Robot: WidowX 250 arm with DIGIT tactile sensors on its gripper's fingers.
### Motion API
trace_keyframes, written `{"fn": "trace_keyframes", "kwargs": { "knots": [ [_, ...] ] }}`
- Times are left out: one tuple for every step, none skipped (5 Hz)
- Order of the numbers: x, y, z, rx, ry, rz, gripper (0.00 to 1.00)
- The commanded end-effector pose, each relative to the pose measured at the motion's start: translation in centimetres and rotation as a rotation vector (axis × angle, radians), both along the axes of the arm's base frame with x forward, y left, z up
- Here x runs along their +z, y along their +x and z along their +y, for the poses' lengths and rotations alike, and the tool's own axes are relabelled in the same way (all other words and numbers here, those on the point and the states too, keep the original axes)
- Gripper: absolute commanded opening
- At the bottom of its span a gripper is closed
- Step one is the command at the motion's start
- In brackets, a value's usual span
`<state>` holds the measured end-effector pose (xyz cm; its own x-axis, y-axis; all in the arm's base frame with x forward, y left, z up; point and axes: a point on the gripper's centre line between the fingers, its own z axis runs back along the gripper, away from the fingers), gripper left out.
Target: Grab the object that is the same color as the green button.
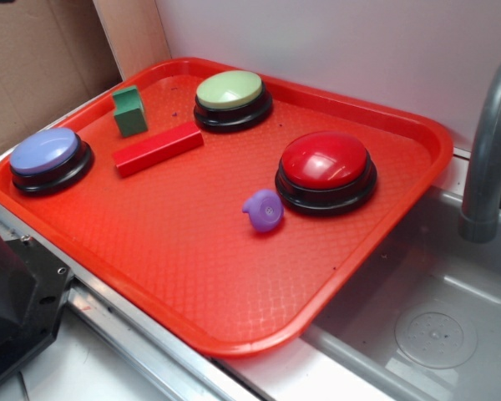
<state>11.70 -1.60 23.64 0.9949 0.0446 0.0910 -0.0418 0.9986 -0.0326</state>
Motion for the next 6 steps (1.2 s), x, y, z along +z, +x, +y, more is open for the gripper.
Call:
{"fn": "trace_keyframes", "kwargs": {
  "knots": [
    [0.0, 0.0, 0.0, 0.000, 0.000, 0.000, 1.00],
    [-0.9, 0.6, 1.1, 0.091, -0.027, 0.009, 1.00],
    [-1.7, 1.8, 2.8, 0.194, -0.052, 0.004, 1.00],
    [-3.2, 4.2, 6.2, 0.360, -0.055, -0.007, 1.00],
    [-4.9, 6.3, 9.3, 0.493, -0.037, -0.008, 1.00],
    [-7.4, 8.6, 13.1, 0.665, -0.027, 0.003, 1.00]
  ]
}}
